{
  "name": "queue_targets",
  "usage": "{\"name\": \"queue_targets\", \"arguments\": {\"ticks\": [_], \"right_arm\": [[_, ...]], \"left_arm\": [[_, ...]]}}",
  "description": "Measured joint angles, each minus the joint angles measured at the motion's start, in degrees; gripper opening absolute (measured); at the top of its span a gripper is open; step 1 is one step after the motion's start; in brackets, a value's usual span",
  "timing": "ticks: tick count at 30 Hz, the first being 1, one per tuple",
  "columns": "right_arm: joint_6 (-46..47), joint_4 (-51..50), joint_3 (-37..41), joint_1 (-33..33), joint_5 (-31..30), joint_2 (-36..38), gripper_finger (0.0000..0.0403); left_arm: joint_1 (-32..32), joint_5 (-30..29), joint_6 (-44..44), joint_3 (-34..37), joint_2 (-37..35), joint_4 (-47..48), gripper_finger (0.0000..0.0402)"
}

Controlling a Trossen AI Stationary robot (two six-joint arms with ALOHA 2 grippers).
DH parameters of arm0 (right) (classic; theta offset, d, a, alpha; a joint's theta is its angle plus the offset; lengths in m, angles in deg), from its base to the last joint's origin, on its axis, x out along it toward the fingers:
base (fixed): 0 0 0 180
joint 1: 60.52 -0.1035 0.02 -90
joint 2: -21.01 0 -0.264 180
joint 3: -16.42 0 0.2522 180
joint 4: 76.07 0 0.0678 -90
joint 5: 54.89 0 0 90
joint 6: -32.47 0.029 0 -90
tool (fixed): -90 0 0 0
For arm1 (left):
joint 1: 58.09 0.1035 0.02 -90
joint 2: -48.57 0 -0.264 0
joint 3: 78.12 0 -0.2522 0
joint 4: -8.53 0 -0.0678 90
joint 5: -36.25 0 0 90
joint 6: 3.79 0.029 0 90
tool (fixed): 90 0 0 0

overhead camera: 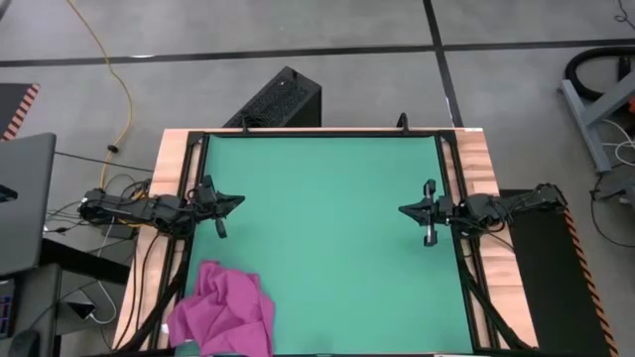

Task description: Roll towel into tight, uniform cylinder

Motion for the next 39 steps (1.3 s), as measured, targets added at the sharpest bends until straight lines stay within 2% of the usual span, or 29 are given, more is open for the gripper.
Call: {"name": "queue_targets", "arguments": {"ticks": [15,21,29,36,39], "right_arm": [[0.0,0.1,0.0,0.0,0.0,0.0,0.0033],[-5.3,1.3,0.0,2.0,-2.2,0.0,0.0033],[-5.3,1.2,0.0,2.6,-1.8,0.0,0.0033],[7.2,1.3,0.0,2.7,-1.6,0.0,0.0033],[11.4,1.3,0.0,2.7,-1.5,0.0,0.0033]], "left_arm": [[0.0,0.0,-0.1,0.0,0.0,0.0,0.0],[0.0,0.0,-0.1,0.0,0.0,0.0,0.0],[0.0,0.0,-1.9,0.0,0.0,-0.3,0.0],[0.0,0.2,-4.9,0.0,0.0,-0.5,0.0],[0.0,3.4,-6.4,0.1,0.0,-0.5,0.0]]}}
